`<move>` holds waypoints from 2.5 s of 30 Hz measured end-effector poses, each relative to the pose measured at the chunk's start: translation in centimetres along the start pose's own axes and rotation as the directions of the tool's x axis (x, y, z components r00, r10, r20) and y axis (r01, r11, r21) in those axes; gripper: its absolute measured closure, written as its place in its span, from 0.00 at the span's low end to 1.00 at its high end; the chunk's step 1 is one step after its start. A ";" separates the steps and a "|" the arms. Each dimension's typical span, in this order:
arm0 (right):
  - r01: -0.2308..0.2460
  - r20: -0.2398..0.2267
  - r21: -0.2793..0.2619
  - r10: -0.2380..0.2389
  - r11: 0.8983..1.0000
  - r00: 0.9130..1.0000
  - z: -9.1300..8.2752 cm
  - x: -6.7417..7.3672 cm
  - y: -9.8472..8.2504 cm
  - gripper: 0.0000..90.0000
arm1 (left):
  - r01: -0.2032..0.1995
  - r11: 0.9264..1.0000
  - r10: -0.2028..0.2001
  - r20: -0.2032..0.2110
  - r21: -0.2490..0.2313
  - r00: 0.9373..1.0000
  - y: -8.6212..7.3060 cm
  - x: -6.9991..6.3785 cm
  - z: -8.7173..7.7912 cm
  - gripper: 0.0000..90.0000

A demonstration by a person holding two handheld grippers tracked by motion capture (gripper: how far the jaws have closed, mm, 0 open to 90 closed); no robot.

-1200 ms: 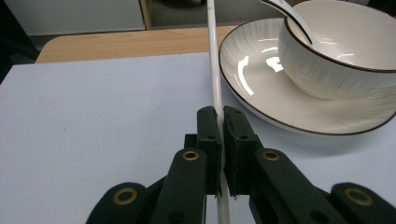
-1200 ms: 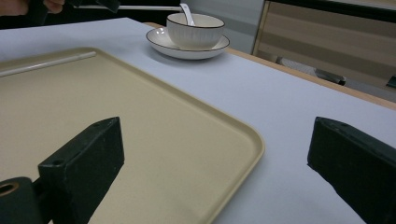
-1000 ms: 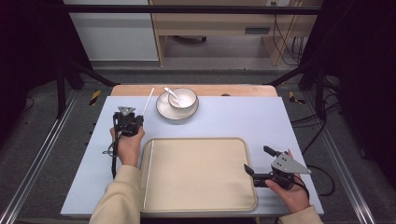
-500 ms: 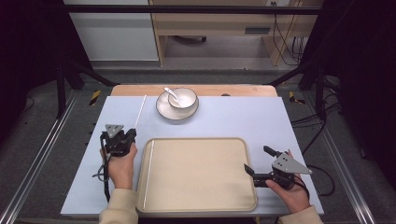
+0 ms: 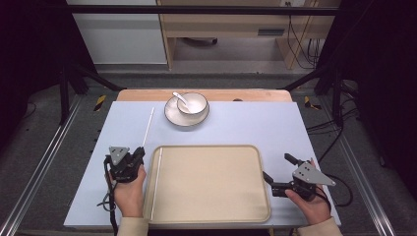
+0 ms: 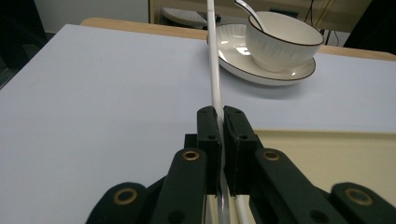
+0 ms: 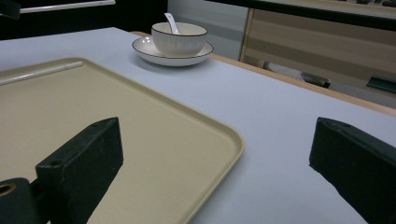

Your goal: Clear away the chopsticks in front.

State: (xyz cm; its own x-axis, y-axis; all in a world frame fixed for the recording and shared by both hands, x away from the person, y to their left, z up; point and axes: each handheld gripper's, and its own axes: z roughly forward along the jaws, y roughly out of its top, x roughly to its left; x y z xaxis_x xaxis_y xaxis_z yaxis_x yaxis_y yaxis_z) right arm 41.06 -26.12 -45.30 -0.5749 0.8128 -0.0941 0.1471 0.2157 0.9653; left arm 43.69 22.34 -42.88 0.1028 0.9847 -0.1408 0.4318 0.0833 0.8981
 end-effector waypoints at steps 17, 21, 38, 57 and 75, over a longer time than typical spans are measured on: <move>0.021 -0.009 0.017 -0.021 1.000 1.000 0.5 0.7 0.2 0.04 | -0.010 1.000 0.010 0.001 -0.007 1.000 -3.2 -3.4 -4.8 0.95; 0.026 -0.013 0.026 -0.026 0.999 1.000 0.7 0.7 0.1 0.04 | -0.017 1.000 0.017 -0.002 -0.001 1.000 -3.9 -4.0 -5.3 0.95; 0.028 -0.027 0.042 -0.027 0.999 0.999 1.0 1.0 0.0 0.04 | -0.006 0.996 0.009 -0.026 0.085 1.000 -8.1 -5.3 -6.1 0.95; 0.031 -0.031 0.044 -0.030 0.999 0.999 1.0 1.0 0.0 0.04 | 0.014 0.991 -0.010 -0.028 0.134 1.000 -8.9 -5.3 -5.4 0.95; 0.031 -0.035 0.046 -0.029 0.998 0.999 1.1 1.0 -0.1 0.04 | -0.004 0.990 0.008 -0.028 0.139 1.000 -8.8 -5.6 -5.0 0.87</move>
State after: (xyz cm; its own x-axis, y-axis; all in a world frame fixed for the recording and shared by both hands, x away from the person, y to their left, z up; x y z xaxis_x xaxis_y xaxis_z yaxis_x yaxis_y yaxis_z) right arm 41.34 -24.78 -45.71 -0.6067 0.7868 -0.1137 0.1663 0.2655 0.9497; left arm 34.83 16.88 -47.96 0.0808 0.9892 -0.1221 0.5520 0.0576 0.8318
